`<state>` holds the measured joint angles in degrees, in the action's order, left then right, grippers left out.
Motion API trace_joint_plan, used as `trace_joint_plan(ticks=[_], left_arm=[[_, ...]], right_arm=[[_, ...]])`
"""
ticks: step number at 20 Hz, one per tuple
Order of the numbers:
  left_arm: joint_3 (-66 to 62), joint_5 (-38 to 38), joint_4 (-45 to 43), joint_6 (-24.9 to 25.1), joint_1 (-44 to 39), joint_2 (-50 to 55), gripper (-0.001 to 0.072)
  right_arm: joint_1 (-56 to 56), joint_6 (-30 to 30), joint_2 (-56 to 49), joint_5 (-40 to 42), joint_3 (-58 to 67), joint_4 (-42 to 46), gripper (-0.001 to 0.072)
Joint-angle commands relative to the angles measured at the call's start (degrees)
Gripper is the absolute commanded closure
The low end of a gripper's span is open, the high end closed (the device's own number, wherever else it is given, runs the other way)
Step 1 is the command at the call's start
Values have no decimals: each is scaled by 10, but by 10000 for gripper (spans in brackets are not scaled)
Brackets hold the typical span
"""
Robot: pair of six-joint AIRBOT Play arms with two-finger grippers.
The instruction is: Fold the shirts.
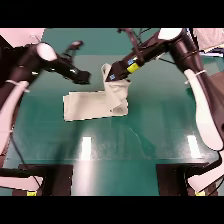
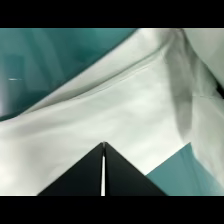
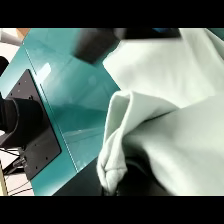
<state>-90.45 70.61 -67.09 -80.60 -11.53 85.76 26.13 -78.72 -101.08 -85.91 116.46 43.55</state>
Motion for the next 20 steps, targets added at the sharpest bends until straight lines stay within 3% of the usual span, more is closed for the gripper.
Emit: trace_joint_plan(ticks=[1,5,6,7,8,9,11,14,16,20], left_arm=[[0,54,-57,1,74,-86,686],[0,64,-59,0,120,-149,686],[0,64,-63,0,120,-158,686],[0,64,-64,0,120,-162,686],[0,66,-62,0,120,-164,686],[0,67,-62,0,120,-164,686],[0,74,-62,0,120,-164,686],[0,80,-62,0,120,-163,686],[0,80,-62,0,120,-163,686],[0,79,-58,0,120,-163,686]], right_arm=[[46,29,-41,61,2,-2,694],[120,114,-102,204,2,-6,679],[140,139,-116,246,2,-8,532],[161,162,-129,283,2,-33,257],[175,186,-136,302,2,-52,60],[184,207,-135,303,2,-53,4],[176,198,-116,261,2,-11,15],[124,124,-76,119,-5,78,64],[72,110,-41,65,-52,90,64],[-40,74,29,82,-205,89,65]])
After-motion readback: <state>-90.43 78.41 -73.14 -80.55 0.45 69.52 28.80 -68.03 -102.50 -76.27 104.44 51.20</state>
